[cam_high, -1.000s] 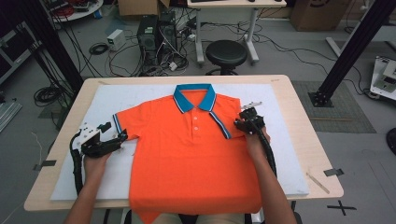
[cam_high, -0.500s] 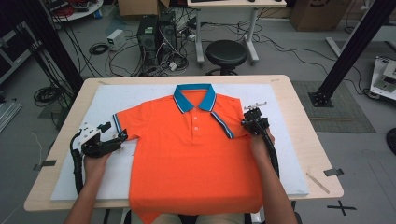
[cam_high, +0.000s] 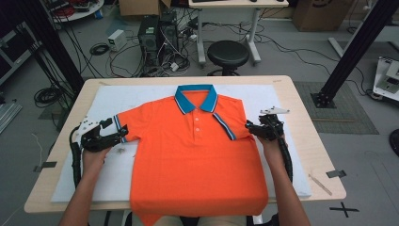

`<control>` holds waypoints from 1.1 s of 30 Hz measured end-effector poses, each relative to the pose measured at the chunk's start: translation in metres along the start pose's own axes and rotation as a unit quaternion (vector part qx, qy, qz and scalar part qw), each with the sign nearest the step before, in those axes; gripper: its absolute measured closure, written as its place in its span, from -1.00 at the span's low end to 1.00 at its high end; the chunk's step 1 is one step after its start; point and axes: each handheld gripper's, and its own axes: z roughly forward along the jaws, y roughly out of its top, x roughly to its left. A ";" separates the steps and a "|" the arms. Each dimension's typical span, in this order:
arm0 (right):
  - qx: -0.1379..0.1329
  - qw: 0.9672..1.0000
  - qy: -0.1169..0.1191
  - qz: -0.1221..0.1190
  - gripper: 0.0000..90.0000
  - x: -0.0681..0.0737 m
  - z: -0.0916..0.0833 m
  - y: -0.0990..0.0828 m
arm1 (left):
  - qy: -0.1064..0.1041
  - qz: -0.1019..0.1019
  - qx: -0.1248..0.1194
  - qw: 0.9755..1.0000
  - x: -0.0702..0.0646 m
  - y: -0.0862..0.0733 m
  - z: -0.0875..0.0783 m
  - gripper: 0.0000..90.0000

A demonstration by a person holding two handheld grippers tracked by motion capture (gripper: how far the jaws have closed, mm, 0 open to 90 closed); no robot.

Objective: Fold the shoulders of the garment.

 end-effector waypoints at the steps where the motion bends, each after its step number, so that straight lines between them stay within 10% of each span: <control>1: 0.001 1.000 0.003 -0.002 -0.21 -0.002 -0.002 -0.002 | 0.001 0.002 0.000 1.000 0.001 0.002 0.002 -0.50; 15: -0.032 0.999 0.033 -0.011 -0.51 -0.013 -0.028 -0.030 | 0.022 0.008 0.066 0.998 0.016 0.027 0.035 -0.50; 21: -0.033 0.999 0.032 -0.013 -0.52 -0.011 -0.028 -0.032 | 0.071 -0.012 0.134 0.988 0.022 0.013 0.055 -0.50; 33: -0.030 0.999 0.030 -0.014 -0.51 -0.010 -0.027 -0.034 | 0.114 0.011 0.184 0.976 0.017 0.001 0.070 -0.35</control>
